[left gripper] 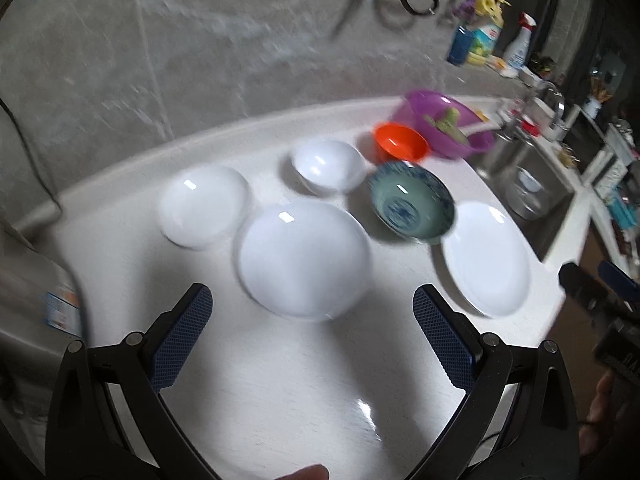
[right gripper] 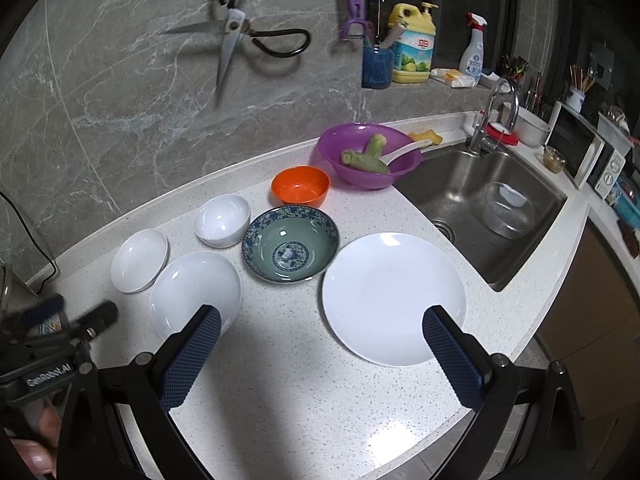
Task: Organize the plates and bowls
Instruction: 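Move the right gripper to the rim of the large white plate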
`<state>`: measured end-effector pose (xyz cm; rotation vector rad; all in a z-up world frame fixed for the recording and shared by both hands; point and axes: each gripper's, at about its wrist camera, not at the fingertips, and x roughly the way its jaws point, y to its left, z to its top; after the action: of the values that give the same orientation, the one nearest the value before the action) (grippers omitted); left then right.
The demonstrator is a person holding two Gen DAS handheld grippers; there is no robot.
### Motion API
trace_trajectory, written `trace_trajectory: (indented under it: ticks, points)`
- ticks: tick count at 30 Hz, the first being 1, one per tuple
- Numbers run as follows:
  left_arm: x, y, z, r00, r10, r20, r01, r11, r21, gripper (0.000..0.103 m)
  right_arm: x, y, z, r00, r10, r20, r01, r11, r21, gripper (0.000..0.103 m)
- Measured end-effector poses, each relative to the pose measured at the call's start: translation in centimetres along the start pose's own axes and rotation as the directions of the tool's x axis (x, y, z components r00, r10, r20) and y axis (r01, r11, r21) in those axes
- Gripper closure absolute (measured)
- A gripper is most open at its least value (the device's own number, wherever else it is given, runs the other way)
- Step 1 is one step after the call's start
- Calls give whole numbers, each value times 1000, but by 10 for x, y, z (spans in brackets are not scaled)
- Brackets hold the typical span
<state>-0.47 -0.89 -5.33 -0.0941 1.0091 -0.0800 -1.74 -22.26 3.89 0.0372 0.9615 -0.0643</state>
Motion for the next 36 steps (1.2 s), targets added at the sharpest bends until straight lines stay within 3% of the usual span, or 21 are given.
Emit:
trace_trajectory:
  ticks: [3,4,7,10,12,14,15,17,19,22,24,25,27,29,33,36]
  points:
    - [22,-8,-18,992,-110,-64,108,994,-28,2,3,-31,-6,999,49,14,-49,998,29,0]
    - [32,-11,-25,979,-181,-93,175,982,-65,2,5,-44,-7,998,67,18,-67,997,40,0]
    - [52,-29,-39,978,-162,-135,154,986,-66,2,21,-89,-7,993,114,36,-116,992,53,0]
    - [63,-62,-49,977,-199,-82,199,980,-5,1,47,-131,-2,987,157,21,-157,987,20,0]
    - [77,-83,-55,979,-164,-124,164,986,-10,1,70,-160,1,980,199,5,-199,980,-16,0]
    - [100,-92,-59,962,-132,-241,107,988,-116,1,96,-190,5,972,233,-38,-235,971,-39,0]
    - [112,-95,-62,957,-118,-263,67,978,-195,2,107,-200,7,966,252,-54,-255,966,-44,0]
    - [130,-109,-62,964,-88,-251,30,974,-225,2,134,-228,10,953,286,-99,-291,956,-43,0]
    - [145,-121,-62,962,-11,-272,-49,976,-213,2,158,-248,12,929,336,-158,-342,940,-10,0]
    - [160,-141,-62,968,50,-247,-100,976,-193,2,185,-265,18,877,430,-214,-434,900,27,0]
    - [174,-158,-62,959,134,-251,-168,979,-118,5,199,-271,20,848,471,-243,-478,878,33,2]
    - [179,-163,-60,955,159,-249,-186,978,-91,6,206,-272,21,829,495,-261,-501,864,45,7]
    - [184,-176,-56,959,182,-217,-197,979,-49,7,221,-276,26,768,569,-293,-570,816,90,18]
    - [192,-186,-51,963,171,-210,-183,983,-36,7,230,-281,28,751,585,-305,-579,807,121,21]
    - [203,-190,-41,965,135,-225,-157,984,-82,23,249,-291,31,722,603,-339,-589,793,156,29]
    - [205,-185,-34,962,132,-239,-160,982,-104,26,257,-295,34,704,612,-361,-596,785,169,30]
